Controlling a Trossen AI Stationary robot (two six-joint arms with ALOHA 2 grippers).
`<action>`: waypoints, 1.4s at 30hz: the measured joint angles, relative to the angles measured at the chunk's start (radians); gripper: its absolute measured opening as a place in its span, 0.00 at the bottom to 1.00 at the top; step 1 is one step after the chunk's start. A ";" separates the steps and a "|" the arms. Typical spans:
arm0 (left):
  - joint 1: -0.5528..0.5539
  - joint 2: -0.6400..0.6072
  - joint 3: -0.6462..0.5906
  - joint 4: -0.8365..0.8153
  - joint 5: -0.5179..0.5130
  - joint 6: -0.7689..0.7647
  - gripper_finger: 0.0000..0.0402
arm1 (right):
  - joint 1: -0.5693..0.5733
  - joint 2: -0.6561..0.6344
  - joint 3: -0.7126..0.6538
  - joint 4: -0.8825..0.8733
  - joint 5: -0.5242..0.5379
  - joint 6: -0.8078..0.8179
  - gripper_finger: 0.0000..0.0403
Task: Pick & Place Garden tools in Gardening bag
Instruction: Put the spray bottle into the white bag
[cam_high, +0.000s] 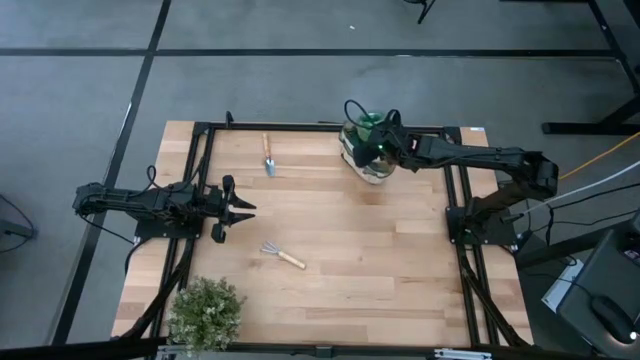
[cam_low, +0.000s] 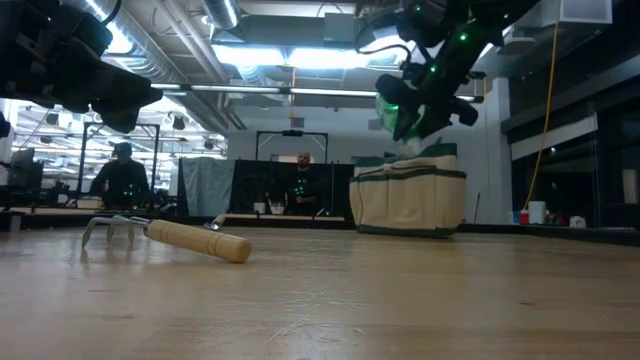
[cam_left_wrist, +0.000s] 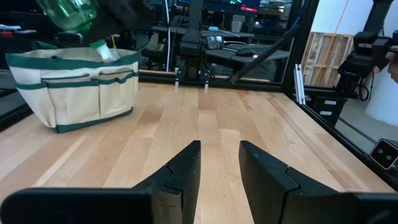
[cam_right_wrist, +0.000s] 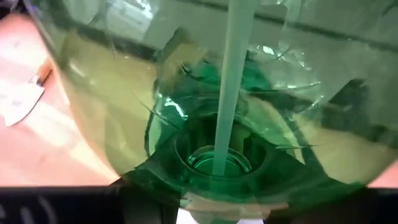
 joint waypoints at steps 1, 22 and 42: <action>0.000 0.000 0.000 0.000 0.000 0.000 0.26 | 0.000 0.000 0.000 0.007 0.026 0.000 0.39; 0.000 0.000 0.000 0.000 0.000 0.000 0.26 | 0.000 -0.002 0.000 -0.079 0.131 -0.119 0.39; 0.000 0.000 0.000 0.000 0.000 0.000 0.26 | -0.001 -0.002 0.000 -0.103 0.095 -0.109 0.45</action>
